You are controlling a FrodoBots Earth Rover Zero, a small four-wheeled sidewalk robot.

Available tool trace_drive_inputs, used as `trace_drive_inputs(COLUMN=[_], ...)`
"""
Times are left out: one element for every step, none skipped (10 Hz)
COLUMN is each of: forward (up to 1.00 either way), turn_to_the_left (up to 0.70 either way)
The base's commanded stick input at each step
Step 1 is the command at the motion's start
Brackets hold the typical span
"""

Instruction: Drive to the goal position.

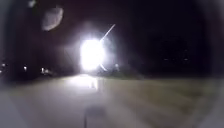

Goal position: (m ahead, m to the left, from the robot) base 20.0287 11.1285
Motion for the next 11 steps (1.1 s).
trace_drive_inputs(forward=[1.0, 1.0, 1.0, 1.0, 1.0, 1.0, 1.0, 1.0, 1.0, 1.0, 1.0], turn_to_the_left=[0.4, 0.4, 0.4, 0.4, 0.26, 0.08, 0.0, 0.0, 0.0, 0.0, 0.0])
